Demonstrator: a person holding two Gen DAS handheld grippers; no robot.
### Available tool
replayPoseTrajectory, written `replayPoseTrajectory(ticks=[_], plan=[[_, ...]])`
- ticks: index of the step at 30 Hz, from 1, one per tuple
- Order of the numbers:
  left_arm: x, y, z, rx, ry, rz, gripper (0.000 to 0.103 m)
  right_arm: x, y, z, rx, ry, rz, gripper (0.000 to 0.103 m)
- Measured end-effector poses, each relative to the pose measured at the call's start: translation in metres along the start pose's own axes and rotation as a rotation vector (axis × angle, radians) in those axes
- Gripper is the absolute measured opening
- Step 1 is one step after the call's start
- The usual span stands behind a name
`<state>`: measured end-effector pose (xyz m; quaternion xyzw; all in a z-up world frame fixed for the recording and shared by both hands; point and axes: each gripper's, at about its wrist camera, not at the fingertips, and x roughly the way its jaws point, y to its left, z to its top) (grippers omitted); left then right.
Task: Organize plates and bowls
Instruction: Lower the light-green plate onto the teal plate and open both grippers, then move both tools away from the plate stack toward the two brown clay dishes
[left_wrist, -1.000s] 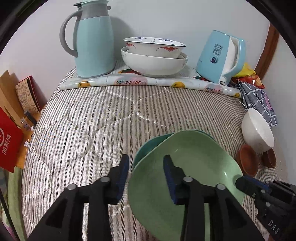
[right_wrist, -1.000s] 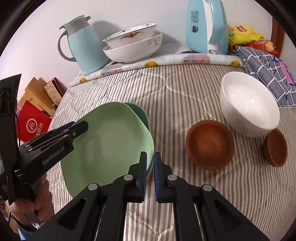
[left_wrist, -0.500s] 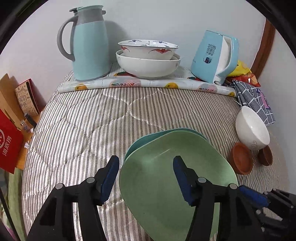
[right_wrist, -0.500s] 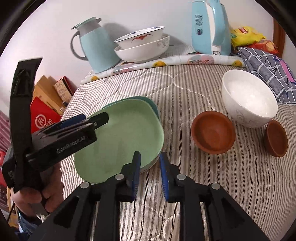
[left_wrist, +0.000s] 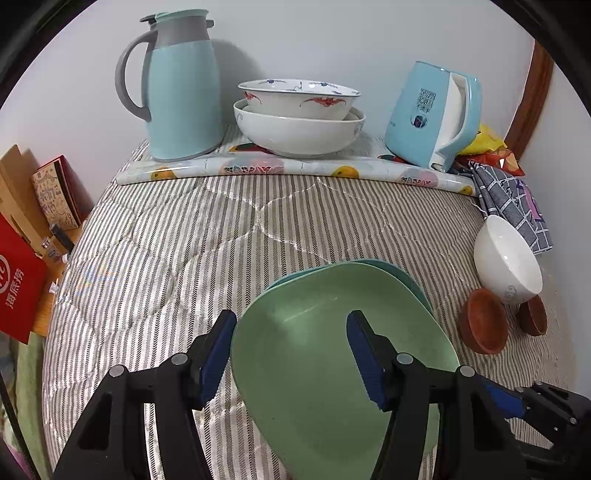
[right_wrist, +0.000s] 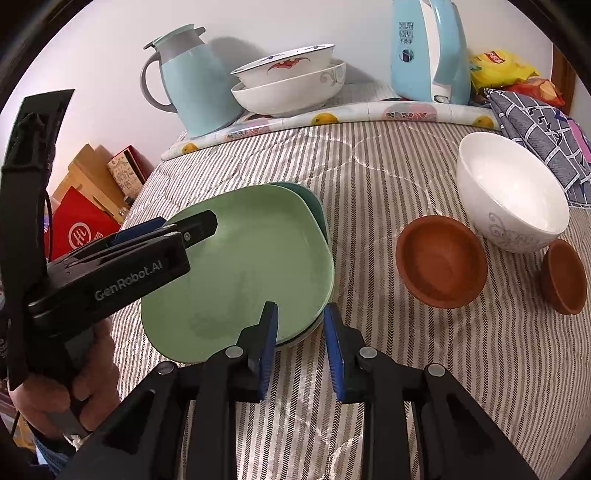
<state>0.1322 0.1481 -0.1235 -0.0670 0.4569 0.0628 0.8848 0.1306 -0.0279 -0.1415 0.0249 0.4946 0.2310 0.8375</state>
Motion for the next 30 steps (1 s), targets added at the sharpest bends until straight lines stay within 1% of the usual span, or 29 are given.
replayPoseTrajectory(ticks=[3, 4, 12, 14, 22, 27, 30], plan=[[0.007, 0.000, 0.002, -0.009, 0.003, -0.001, 0.060, -0.006, 0.000, 0.000, -0.019, -0.015, 0.004, 0.033], [0.009, 0.000, 0.002, -0.009, 0.003, 0.000, 0.060, -0.007, -0.001, 0.000, -0.025, -0.021, -0.003, 0.034], [0.023, -0.002, 0.009, -0.018, 0.017, 0.005, 0.060, 0.003, -0.004, -0.004, -0.041, 0.012, -0.013, 0.034], [0.022, -0.002, 0.009, -0.019, 0.015, 0.003, 0.064, 0.005, -0.006, -0.005, -0.037, 0.015, -0.010, 0.034], [0.007, 0.001, 0.010, -0.025, -0.011, 0.028, 0.065, -0.010, -0.021, -0.006, -0.020, -0.029, -0.032, 0.034], [-0.011, -0.005, 0.010, -0.026, -0.033, 0.036, 0.065, -0.025, -0.044, -0.008, 0.018, -0.049, -0.061, 0.034], [-0.024, -0.013, 0.010, -0.023, -0.052, 0.025, 0.065, -0.035, -0.057, -0.011, 0.039, -0.064, -0.075, 0.035]])
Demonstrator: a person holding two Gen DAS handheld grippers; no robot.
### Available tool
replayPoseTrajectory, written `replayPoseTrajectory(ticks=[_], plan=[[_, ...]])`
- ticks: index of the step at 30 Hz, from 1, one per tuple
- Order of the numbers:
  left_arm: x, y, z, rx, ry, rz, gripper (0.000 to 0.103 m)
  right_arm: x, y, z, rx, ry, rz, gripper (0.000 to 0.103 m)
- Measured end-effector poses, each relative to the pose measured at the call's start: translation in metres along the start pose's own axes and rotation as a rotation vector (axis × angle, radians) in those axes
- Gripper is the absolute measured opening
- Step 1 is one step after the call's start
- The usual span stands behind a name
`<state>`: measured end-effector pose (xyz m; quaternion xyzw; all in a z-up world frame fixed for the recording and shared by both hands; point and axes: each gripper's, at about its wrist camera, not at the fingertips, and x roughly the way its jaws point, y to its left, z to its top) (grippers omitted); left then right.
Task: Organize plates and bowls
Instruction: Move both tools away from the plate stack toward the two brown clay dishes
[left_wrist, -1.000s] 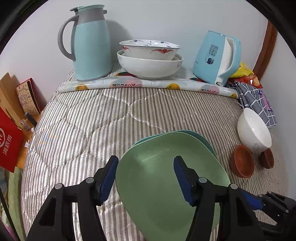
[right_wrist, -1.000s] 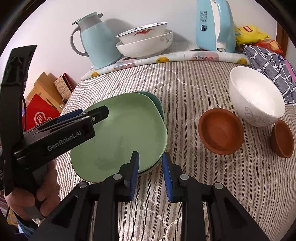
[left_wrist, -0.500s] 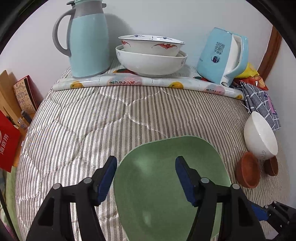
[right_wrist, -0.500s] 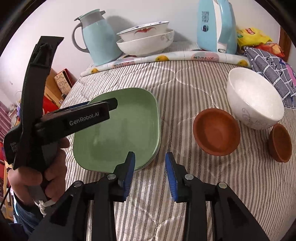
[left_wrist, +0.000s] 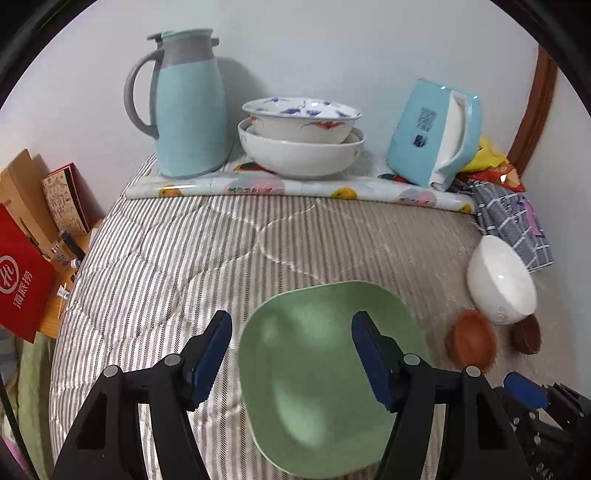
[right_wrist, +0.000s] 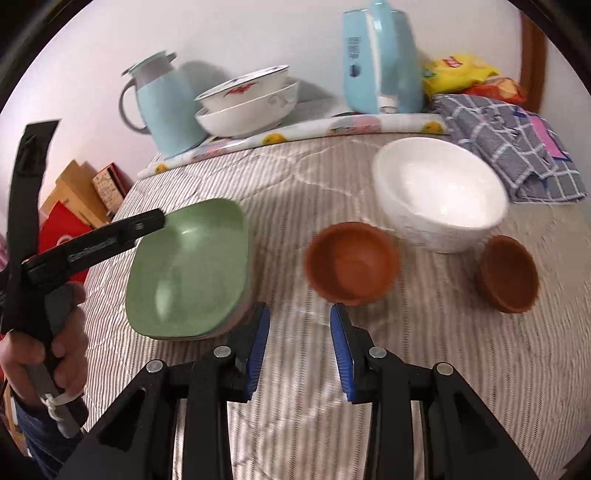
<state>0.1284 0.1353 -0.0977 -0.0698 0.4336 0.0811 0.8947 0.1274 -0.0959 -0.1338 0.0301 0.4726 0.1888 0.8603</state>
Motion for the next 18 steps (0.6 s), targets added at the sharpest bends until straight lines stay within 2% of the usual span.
replayPoseTrajectory(ticks=[5, 7, 9, 14, 18], plan=[[-0.019, -0.020, -0.004, 0.022, -0.026, -0.001, 0.065, -0.022, -0.022, -0.005, 0.002, -0.042, -0.048, 0.036], [-0.026, -0.029, -0.005, 0.024, -0.034, -0.004, 0.065, -0.034, -0.032, -0.007, 0.014, -0.065, -0.062, 0.042], [-0.031, -0.038, -0.007, 0.026, -0.038, -0.006, 0.065, -0.046, -0.041, -0.010, 0.019, -0.094, -0.076, 0.043], [-0.043, -0.063, -0.009, 0.042, -0.055, -0.013, 0.065, -0.068, -0.063, -0.014, 0.031, -0.117, -0.116, 0.043], [-0.051, -0.082, -0.011, 0.043, -0.070, -0.016, 0.065, -0.082, -0.084, -0.013, 0.063, -0.107, -0.106, 0.043]])
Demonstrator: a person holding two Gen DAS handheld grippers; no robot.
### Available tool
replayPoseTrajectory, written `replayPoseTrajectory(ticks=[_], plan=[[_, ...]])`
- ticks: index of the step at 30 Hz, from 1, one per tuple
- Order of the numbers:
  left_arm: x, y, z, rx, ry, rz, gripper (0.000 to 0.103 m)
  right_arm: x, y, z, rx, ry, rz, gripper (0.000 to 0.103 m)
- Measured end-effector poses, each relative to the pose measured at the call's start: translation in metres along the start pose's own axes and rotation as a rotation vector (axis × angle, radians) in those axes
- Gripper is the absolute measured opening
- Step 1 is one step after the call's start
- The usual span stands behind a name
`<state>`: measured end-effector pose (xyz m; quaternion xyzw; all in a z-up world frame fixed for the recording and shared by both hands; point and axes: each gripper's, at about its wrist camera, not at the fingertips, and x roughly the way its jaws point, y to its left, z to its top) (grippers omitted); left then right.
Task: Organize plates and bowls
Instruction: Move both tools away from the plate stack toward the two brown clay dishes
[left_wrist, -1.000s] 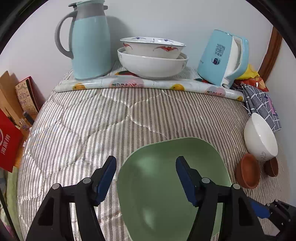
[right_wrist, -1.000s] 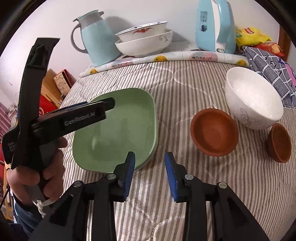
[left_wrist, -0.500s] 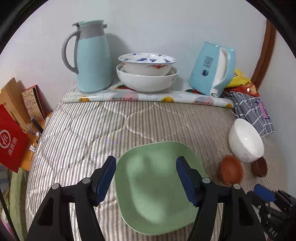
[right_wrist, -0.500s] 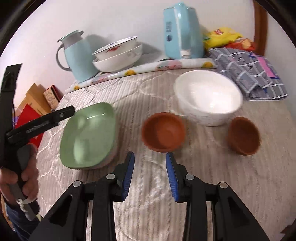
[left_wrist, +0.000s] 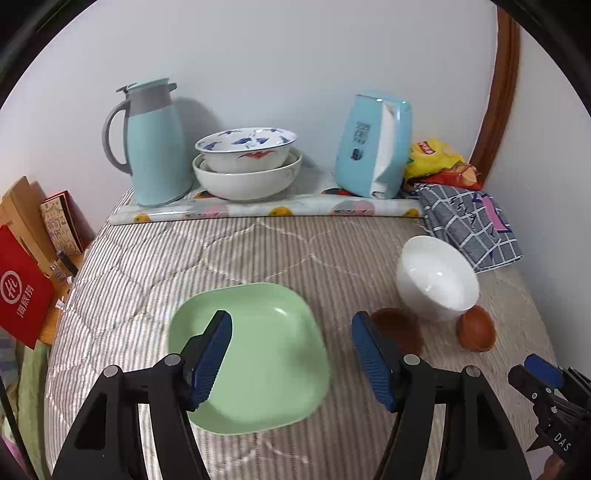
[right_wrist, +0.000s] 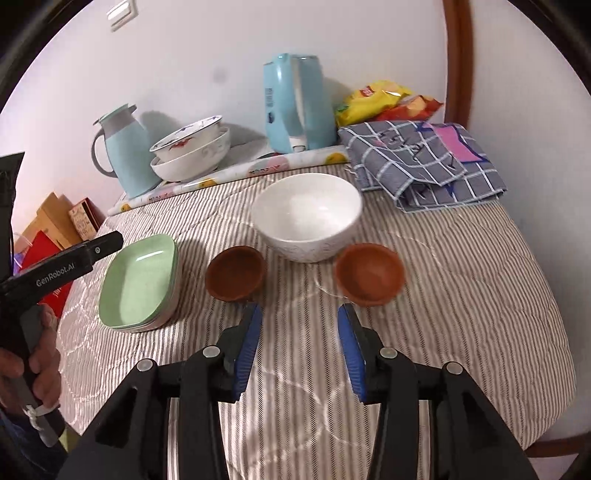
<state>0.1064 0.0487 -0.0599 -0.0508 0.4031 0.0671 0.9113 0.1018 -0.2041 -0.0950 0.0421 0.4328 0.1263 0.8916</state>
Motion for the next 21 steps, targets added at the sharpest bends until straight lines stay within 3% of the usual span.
replayPoseTrajectory(ticks=[6, 13, 16, 21], plan=[[-0.004, -0.018, -0.002, 0.011, 0.000, 0.014, 0.065, -0.011, -0.021, 0.000, -0.001, -0.032, -0.078, 0.050], [-0.003, -0.023, -0.002, -0.012, -0.018, 0.042, 0.065, -0.008, -0.043, 0.006, 0.045, -0.008, -0.026, 0.050], [0.000, -0.025, 0.000, -0.016, -0.026, 0.070, 0.065, -0.002, -0.048, 0.010, 0.041, 0.009, -0.050, 0.050], [0.013, -0.036, 0.001, -0.002, 0.026, 0.044, 0.065, 0.000, -0.053, 0.014, 0.023, -0.002, -0.060, 0.050]])
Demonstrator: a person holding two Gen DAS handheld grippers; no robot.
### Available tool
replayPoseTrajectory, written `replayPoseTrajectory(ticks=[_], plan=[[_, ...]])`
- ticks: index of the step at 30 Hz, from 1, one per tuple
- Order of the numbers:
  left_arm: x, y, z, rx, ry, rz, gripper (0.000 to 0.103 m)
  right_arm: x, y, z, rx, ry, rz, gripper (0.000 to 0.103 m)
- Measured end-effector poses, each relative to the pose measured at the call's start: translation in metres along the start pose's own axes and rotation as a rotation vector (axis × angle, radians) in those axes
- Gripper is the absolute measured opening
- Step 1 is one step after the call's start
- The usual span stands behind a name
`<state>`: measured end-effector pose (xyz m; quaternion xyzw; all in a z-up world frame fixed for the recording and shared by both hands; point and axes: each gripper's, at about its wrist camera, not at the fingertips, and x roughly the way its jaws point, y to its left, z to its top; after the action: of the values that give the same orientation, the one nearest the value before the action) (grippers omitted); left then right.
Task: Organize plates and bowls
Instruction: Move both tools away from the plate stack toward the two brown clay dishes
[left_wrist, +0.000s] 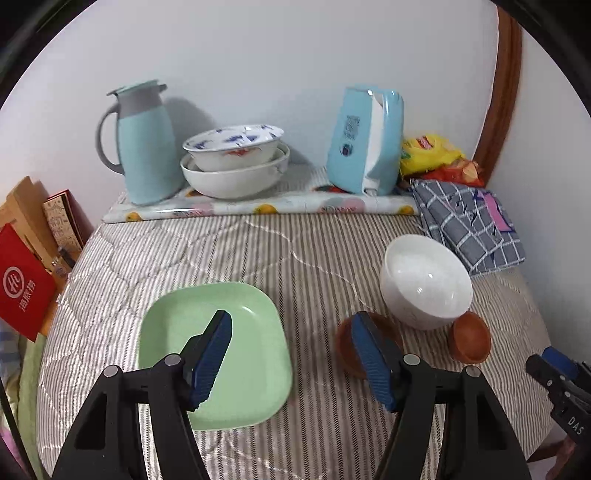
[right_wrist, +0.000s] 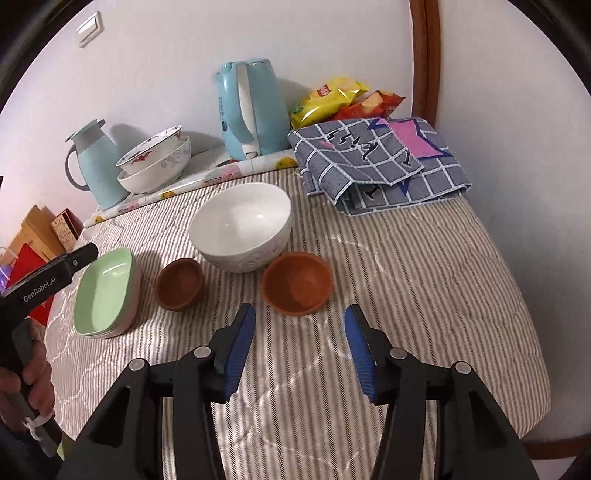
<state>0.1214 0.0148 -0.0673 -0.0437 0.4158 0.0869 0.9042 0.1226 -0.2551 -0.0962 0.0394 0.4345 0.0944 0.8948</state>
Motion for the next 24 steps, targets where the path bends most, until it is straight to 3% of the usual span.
replayPoseTrajectory(ticks=[10, 24], plan=[[0.023, -0.023, -0.002, 0.037, 0.054, -0.019, 0.065, 0.017, -0.015, 0.006, 0.000, -0.001, -0.003, 0.050], [0.053, -0.027, -0.008, -0.002, 0.102, -0.031, 0.065, 0.050, -0.023, 0.011, 0.014, 0.036, -0.010, 0.048]])
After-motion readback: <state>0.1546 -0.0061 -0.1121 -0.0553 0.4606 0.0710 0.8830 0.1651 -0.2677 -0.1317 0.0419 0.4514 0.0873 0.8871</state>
